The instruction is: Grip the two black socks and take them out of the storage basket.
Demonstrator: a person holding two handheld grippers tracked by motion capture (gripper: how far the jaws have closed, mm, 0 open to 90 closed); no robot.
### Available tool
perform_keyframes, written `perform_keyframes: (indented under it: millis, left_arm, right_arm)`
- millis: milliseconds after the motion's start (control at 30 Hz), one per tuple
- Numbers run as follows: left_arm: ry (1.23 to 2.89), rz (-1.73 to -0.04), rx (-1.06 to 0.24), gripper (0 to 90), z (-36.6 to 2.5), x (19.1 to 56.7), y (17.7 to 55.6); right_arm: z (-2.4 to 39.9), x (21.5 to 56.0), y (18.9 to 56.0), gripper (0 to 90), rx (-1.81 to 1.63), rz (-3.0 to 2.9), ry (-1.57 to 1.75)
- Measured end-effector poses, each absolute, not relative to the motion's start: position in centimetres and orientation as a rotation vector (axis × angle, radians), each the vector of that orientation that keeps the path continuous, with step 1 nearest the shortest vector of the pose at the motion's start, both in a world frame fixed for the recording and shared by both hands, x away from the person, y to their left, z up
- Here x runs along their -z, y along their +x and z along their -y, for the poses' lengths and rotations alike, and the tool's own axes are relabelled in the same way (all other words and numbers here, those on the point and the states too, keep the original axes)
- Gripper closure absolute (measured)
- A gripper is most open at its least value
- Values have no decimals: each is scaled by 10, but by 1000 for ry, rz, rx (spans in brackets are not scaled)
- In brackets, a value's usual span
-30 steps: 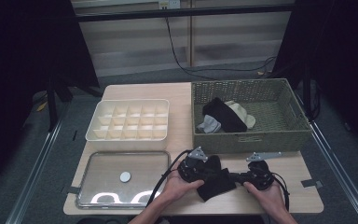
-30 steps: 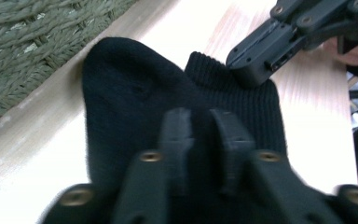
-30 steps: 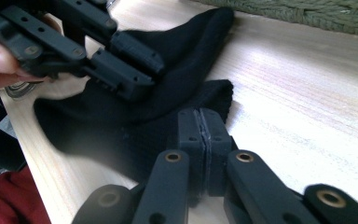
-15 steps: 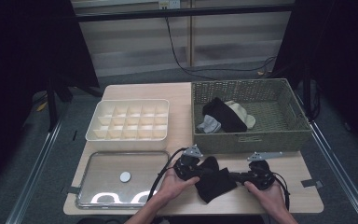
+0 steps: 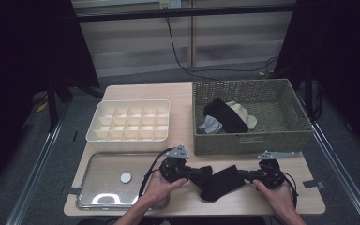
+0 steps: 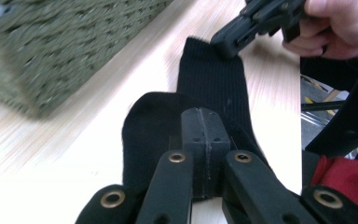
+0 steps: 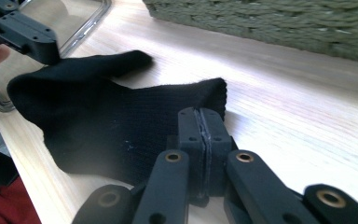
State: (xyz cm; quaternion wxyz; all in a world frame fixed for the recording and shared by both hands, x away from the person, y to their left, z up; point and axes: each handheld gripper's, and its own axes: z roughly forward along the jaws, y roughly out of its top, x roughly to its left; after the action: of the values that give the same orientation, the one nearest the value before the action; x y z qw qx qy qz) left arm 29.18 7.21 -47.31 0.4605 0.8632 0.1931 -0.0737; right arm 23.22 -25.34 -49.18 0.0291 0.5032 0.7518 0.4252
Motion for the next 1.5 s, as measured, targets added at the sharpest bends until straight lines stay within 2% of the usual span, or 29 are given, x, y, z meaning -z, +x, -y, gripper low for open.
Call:
perform_keyframes:
  millis: [500,667,800,1100,1233,1367,1500]
  left_arm:
    - [2193,-531,163,900,-109,486,287]
    - [2143,-555,166,895,-108,483,292]
    - [2129,-522,181,832,-96,478,292]
    - [2108,-498,203,630,-58,470,302]
    - [2152,-512,210,529,-47,478,304]
    - [2209,-512,200,515,-44,490,305]
    - [2249,-528,160,578,-42,496,304]
  right_arm:
    - [274,494,222,884,-1271,-2293,1596]
    - [272,494,223,834,-1280,-2292,1586]
    - [273,491,222,789,-1308,-2268,1578]
    - [266,488,222,799,-1352,-2264,1544]
    - [265,488,223,801,-1354,-2267,1535]
    - [266,487,223,802,-1353,-2260,1540]
    - [266,489,223,786,-1340,-2271,1541]
